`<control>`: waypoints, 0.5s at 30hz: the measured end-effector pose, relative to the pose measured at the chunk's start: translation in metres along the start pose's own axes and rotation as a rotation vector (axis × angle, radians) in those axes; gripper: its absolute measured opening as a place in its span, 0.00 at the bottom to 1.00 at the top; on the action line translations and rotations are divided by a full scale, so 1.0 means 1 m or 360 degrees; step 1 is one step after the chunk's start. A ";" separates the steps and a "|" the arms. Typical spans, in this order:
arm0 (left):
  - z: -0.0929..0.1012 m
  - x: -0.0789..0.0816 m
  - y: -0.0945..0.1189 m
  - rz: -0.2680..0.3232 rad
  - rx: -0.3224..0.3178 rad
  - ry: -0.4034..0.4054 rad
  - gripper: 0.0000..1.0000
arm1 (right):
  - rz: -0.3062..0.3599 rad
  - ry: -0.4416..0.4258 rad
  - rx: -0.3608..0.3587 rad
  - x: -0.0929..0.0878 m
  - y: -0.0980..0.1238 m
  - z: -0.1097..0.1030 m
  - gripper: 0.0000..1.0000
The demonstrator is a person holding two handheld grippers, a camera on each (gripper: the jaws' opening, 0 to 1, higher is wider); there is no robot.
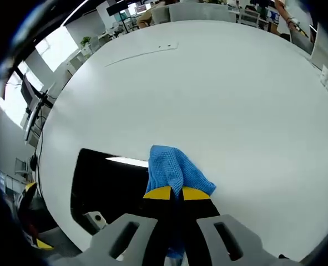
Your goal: Wipe the mirror surface with the cleaning cloth until all visible marks leave the cleaned area.
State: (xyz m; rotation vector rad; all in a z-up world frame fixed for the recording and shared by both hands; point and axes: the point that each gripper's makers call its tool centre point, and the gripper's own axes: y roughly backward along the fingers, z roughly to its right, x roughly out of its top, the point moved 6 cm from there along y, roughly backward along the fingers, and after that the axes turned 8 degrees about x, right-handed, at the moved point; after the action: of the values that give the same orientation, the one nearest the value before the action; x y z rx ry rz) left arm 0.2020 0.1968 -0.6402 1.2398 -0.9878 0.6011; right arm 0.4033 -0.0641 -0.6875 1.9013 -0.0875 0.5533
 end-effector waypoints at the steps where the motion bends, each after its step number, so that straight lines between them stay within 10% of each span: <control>1: 0.000 0.001 0.000 0.0008 0.0002 -0.0004 0.99 | 0.0000 -0.0001 0.0001 0.001 0.000 0.000 0.00; 15: -0.003 0.000 0.001 0.0022 0.0020 0.0019 0.99 | 0.0012 -0.0025 -0.0026 0.012 -0.004 0.002 0.00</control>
State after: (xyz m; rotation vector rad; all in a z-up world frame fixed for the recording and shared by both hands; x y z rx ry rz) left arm 0.2017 0.2002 -0.6395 1.2399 -0.9846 0.6256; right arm 0.4156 -0.0617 -0.6868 1.8904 -0.1091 0.5413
